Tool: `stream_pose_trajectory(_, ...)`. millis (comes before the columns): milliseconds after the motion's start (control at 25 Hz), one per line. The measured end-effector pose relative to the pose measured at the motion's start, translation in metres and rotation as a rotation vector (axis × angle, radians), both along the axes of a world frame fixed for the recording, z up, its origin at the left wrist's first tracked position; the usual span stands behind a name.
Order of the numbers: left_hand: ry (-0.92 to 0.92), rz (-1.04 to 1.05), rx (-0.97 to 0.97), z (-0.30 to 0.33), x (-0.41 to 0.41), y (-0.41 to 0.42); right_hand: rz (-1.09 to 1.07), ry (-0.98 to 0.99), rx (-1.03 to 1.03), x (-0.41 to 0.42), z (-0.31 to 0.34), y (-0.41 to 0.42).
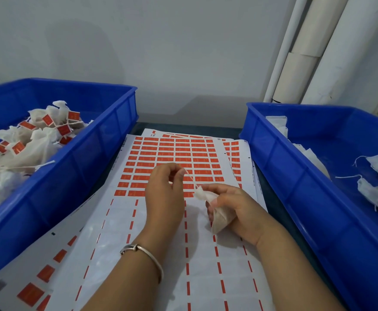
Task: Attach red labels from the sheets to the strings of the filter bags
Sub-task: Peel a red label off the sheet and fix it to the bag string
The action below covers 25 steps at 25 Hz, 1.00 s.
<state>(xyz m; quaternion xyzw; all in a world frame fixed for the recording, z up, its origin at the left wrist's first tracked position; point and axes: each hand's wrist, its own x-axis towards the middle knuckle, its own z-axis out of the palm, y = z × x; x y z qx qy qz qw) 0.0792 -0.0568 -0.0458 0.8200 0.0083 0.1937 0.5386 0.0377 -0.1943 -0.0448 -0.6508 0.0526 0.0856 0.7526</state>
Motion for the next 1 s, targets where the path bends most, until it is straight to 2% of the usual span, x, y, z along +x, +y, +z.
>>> stream_pose_trajectory(200, -0.067, -0.153, 0.038, -0.001, -0.004, -0.004, 0.069, -0.002, 0.216, -0.004, 0.004, -0.002)
stream_pose_trajectory(440, -0.113, -0.185, 0.036, -0.004, -0.005, -0.005, -0.001, -0.020, 0.216, 0.002, 0.001, -0.005)
stream_pose_trajectory(640, 0.046, -0.030, -0.054, -0.003, 0.003, -0.001, -0.246, 0.002, 0.295, 0.007, -0.001, -0.014)
stream_pose_trajectory(720, 0.127, -0.034, -0.033, -0.009, 0.006, 0.000, -0.333, 0.024, 0.325, 0.009, -0.002, -0.019)
stream_pose_trajectory(880, 0.237, -0.266, 0.364, -0.032, 0.005, -0.015, -0.371, 0.037, 0.339, 0.010, -0.007, -0.019)
stream_pose_trajectory(1000, 0.231, -0.265, 0.644, -0.039, 0.006, -0.021, -0.344, 0.017, 0.324, 0.011, -0.011, -0.017)
